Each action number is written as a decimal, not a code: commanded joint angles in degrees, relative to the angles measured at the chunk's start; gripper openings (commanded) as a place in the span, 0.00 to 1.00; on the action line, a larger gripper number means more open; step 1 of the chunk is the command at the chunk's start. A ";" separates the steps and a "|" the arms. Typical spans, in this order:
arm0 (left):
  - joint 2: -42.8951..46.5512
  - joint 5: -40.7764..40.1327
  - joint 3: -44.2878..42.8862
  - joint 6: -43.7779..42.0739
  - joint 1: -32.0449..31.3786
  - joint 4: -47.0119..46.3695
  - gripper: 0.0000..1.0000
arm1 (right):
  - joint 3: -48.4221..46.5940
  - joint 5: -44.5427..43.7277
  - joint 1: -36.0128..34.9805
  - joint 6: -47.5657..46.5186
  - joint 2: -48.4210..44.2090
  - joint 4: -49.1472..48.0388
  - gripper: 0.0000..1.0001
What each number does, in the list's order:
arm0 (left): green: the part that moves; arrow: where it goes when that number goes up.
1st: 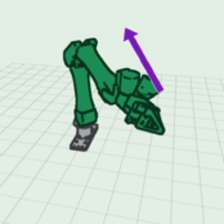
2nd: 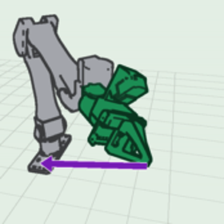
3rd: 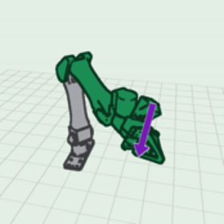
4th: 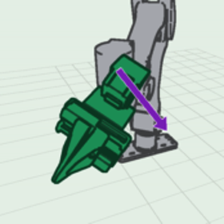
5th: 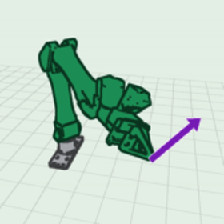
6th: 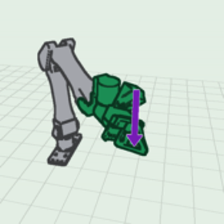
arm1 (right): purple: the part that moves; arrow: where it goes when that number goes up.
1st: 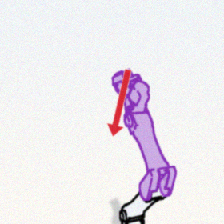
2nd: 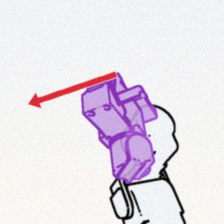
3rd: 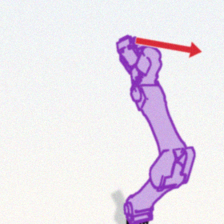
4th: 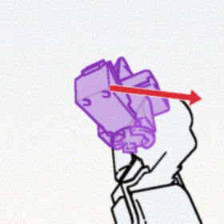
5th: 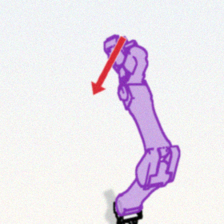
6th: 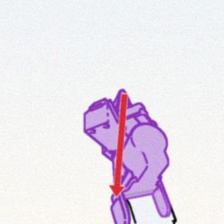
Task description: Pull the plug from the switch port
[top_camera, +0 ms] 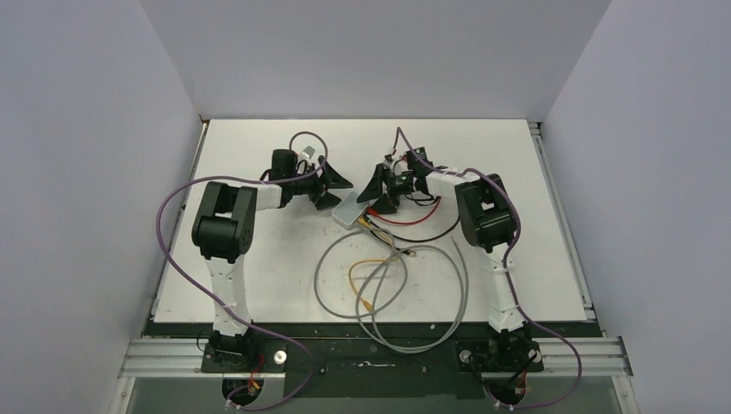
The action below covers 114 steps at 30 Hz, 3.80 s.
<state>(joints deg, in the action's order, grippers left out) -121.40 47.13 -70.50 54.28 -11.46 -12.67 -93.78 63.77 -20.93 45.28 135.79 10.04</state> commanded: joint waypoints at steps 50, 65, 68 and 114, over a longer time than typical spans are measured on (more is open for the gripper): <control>7.85 13.13 -7.03 -26.66 2.05 24.73 0.75 | 3.33 3.08 -0.99 -14.67 -15.46 0.09 0.09; 5.70 17.26 -6.78 -22.13 -0.46 18.17 0.47 | 3.77 4.97 -1.47 -12.59 -15.73 -3.22 0.09; 5.36 17.13 -7.31 -21.93 -1.13 18.33 0.52 | 3.69 5.21 -1.55 -11.97 -15.73 -3.94 0.09; 20.95 5.06 -4.97 -20.97 -0.29 15.25 0.00 | 11.20 -9.72 2.99 -9.95 -27.82 -9.58 0.90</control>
<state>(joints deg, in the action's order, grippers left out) -108.14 53.93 -77.80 27.53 -12.49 15.05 -83.31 54.83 -17.93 35.62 112.44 3.38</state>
